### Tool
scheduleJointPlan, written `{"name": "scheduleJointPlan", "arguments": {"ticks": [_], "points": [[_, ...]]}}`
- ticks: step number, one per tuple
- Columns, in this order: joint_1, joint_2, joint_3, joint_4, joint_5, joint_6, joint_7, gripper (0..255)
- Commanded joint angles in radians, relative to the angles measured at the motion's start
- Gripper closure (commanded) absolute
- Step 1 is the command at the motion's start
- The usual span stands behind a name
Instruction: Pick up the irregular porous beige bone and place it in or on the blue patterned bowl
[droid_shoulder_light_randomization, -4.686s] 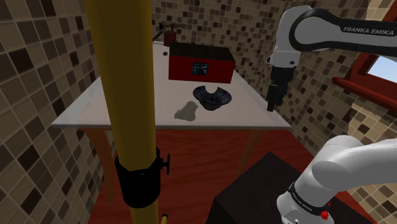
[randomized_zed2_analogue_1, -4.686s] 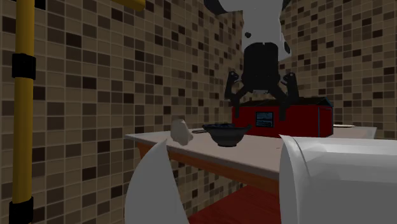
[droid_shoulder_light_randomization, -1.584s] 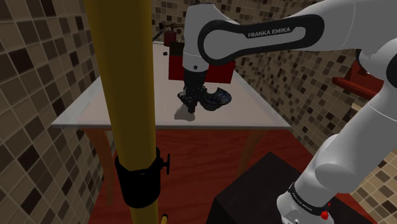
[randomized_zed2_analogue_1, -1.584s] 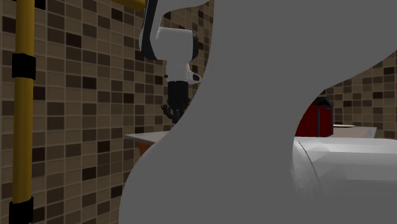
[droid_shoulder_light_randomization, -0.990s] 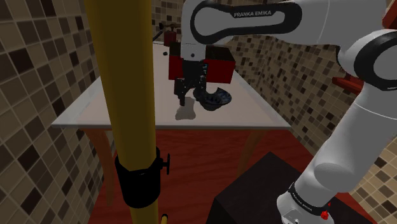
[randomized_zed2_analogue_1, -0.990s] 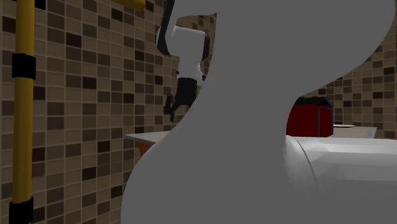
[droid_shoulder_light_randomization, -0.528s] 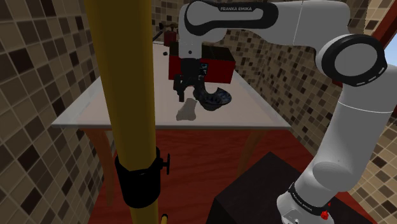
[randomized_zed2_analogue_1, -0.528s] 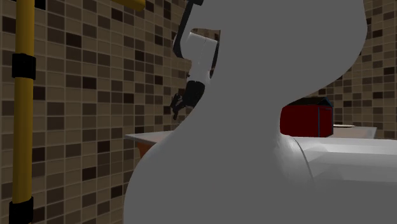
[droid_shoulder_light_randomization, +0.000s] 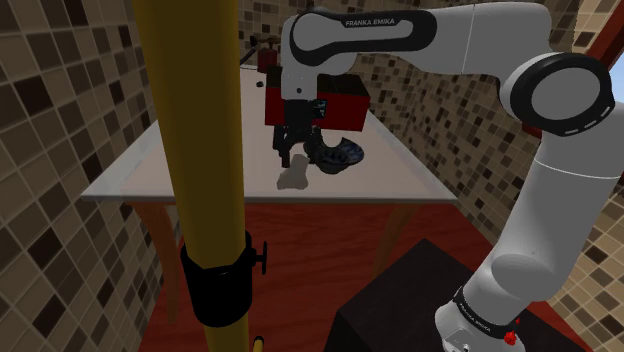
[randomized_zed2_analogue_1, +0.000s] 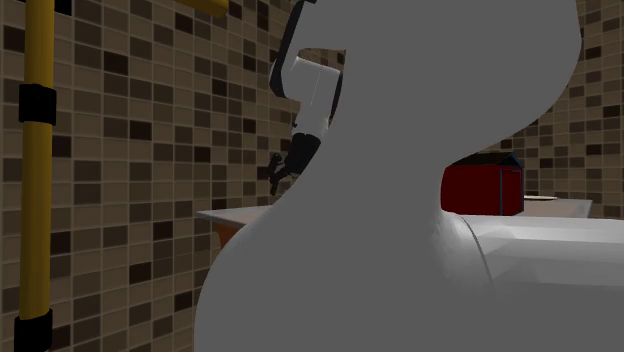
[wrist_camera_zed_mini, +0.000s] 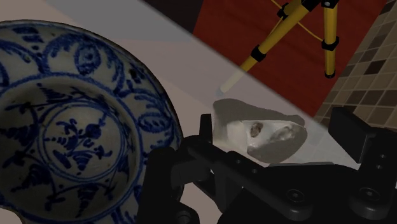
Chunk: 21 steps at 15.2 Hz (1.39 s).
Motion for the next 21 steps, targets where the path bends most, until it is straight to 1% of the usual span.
{"name": "scheduleJointPlan", "arguments": {"ticks": [1, 2, 3, 12, 21], "points": [[0.000, 0.000, 0.000, -0.001, 0.000, 0.001, 0.000, 0], [0.000, 0.000, 0.000, -0.001, 0.000, 0.001, 0.000, 0], [0.000, 0.000, 0.000, -0.001, 0.000, 0.001, 0.000, 255], [0.000, 0.000, 0.000, -0.001, 0.000, 0.001, 0.000, 255], [0.001, 0.007, 0.002, 0.128, 0.001, -0.118, 0.030, 255]]}}
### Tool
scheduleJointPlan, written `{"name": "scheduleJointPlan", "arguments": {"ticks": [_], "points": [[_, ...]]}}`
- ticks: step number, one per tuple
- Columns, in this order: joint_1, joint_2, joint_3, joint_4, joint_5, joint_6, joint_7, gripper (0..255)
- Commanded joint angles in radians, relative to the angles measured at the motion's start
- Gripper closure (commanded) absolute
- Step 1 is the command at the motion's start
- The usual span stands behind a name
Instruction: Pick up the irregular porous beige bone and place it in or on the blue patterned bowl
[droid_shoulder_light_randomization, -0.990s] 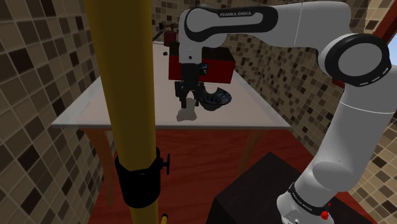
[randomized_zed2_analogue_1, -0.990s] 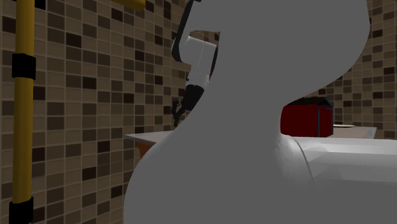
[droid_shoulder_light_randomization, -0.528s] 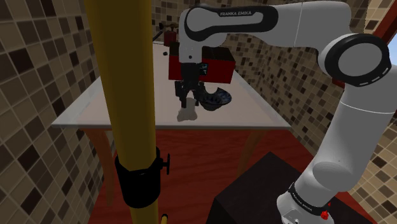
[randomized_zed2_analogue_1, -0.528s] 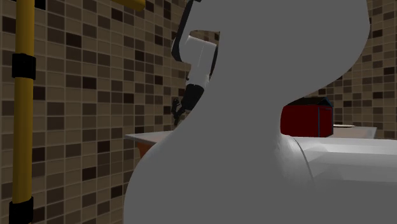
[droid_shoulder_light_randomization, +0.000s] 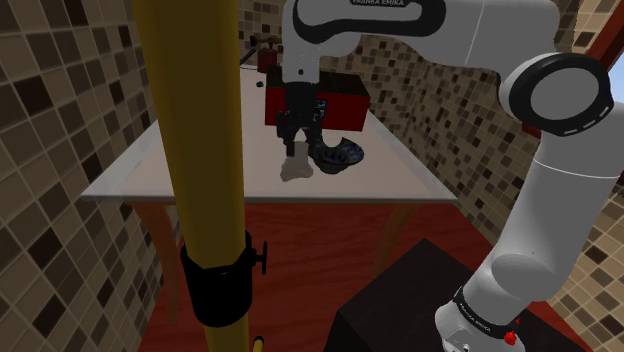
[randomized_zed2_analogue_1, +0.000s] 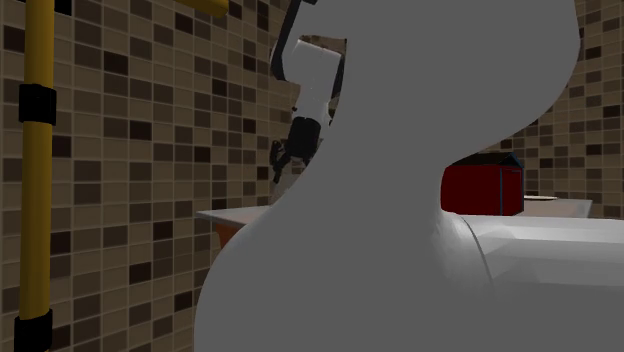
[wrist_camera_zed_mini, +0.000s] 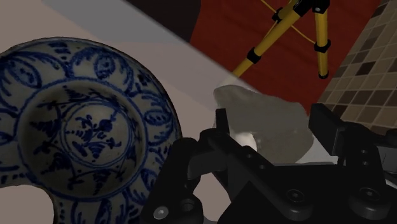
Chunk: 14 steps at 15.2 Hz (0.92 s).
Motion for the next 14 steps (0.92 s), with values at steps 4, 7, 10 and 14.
{"name": "scheduleJointPlan", "arguments": {"ticks": [4, 7, 10, 14], "points": [[0.002, 0.014, 0.002, 0.089, -0.001, -0.073, 0.020, 255], [0.005, 0.025, 0.003, 0.144, -0.002, -0.116, 0.033, 255], [0.009, 0.041, 0.005, 0.205, -0.004, -0.160, 0.048, 255], [0.016, 0.067, 0.008, 0.295, -0.007, -0.222, 0.070, 255]]}}
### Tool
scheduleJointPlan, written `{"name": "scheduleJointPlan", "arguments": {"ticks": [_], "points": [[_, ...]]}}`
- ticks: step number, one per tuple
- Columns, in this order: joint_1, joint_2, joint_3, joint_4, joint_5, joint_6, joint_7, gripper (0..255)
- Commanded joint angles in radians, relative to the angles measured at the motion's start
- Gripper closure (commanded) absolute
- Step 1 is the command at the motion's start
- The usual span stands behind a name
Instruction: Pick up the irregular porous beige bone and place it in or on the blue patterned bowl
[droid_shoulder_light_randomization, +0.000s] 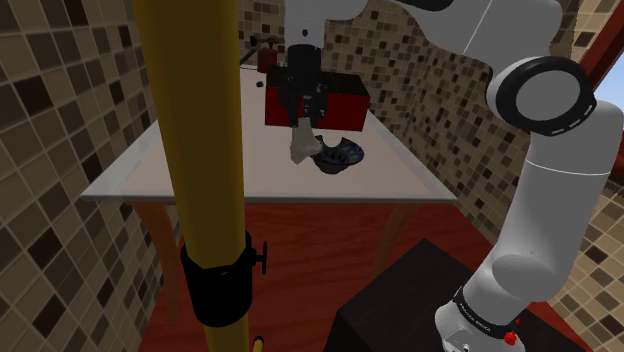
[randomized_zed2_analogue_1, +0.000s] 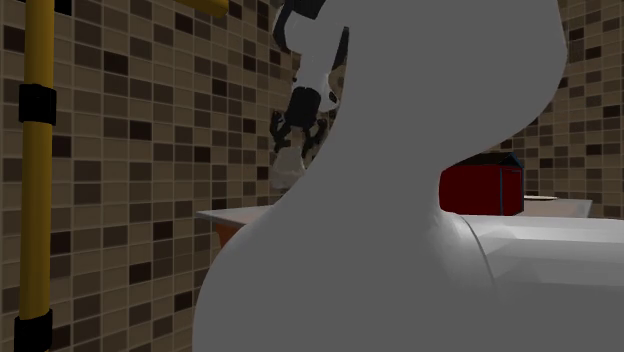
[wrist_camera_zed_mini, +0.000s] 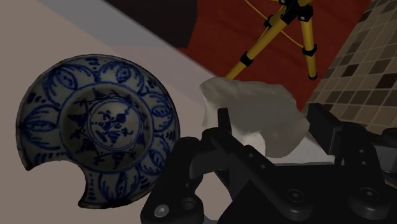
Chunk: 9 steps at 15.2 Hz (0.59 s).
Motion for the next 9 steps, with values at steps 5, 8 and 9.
{"name": "scheduleJointPlan", "arguments": {"ticks": [5, 8, 9], "points": [[0.017, 0.056, 0.006, 0.162, -0.008, -0.104, 0.039, 255], [-0.017, 0.042, -0.008, 0.169, -0.009, -0.136, -0.003, 255], [-0.034, 0.033, -0.016, 0.167, -0.010, -0.147, -0.025, 255]]}}
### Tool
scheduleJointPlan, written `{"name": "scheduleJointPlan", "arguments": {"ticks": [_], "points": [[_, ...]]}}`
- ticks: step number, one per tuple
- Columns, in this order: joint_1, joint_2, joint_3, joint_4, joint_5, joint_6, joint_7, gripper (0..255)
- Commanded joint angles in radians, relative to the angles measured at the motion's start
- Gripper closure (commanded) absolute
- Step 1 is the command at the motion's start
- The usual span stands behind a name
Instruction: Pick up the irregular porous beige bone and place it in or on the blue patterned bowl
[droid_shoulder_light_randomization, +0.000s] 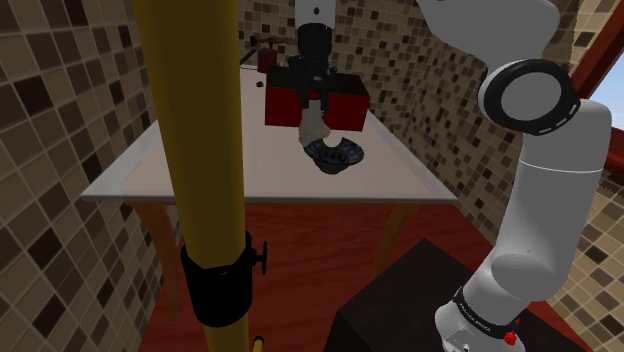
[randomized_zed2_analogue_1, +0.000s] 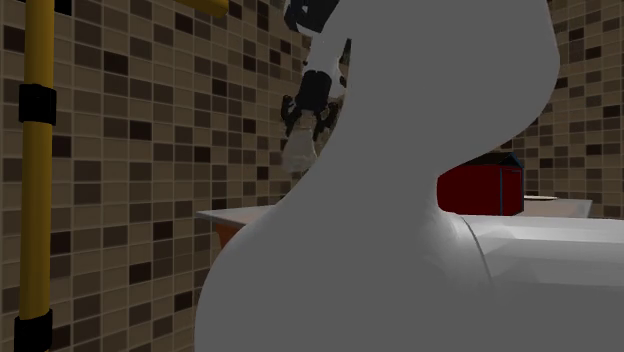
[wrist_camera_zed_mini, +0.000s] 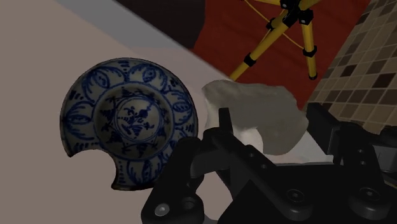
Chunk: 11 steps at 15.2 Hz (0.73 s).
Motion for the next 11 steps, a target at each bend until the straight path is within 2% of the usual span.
{"name": "scheduleJointPlan", "arguments": {"ticks": [1, 10, 11], "points": [[-0.033, -0.021, -0.014, -0.011, 0.000, -0.021, -0.044, 255], [-0.161, -0.017, -0.081, 0.078, -0.040, -0.148, -0.236, 255], [-0.165, -0.032, -0.082, 0.040, -0.038, -0.126, -0.243, 255]]}}
